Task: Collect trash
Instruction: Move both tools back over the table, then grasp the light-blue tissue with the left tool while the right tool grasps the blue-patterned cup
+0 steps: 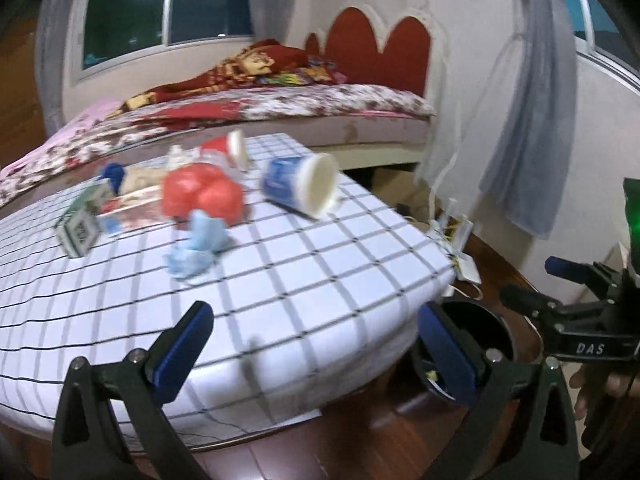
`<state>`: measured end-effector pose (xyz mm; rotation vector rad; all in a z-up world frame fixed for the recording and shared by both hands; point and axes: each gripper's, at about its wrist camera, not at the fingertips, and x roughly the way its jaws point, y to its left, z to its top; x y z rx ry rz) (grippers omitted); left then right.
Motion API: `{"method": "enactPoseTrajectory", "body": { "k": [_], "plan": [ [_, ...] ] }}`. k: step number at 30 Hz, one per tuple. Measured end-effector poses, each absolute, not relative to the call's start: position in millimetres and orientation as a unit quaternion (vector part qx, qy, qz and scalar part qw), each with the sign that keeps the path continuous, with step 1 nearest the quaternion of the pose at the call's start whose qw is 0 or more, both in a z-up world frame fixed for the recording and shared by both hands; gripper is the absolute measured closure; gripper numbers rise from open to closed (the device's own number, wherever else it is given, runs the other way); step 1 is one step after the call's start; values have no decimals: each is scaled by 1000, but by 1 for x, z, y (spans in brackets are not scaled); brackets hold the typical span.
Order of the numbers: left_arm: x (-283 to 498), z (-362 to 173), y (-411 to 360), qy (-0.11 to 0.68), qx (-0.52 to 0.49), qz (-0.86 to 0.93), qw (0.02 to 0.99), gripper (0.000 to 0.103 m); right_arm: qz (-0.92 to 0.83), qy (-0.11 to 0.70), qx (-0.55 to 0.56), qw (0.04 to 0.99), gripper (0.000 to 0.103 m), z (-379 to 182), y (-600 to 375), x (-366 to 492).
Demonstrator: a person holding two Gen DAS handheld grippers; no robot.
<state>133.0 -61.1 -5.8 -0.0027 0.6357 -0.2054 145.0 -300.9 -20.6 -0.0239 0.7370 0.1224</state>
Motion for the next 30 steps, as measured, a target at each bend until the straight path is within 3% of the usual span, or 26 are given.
{"method": "enactPoseTrajectory", "body": {
  "k": [7,17,30],
  "plan": [
    [151,-11,-21,316,-2,-62,947,1,116,327,-4,938,1,-12,-261,160],
    [183,-25,20,346,-18,-40,937,3,144,341,-14,929,1,-9,-226,204],
    [243,-50,16,393,-17,-64,917,34,169,370,-17,913,1,-25,-214,266]
  ]
}}
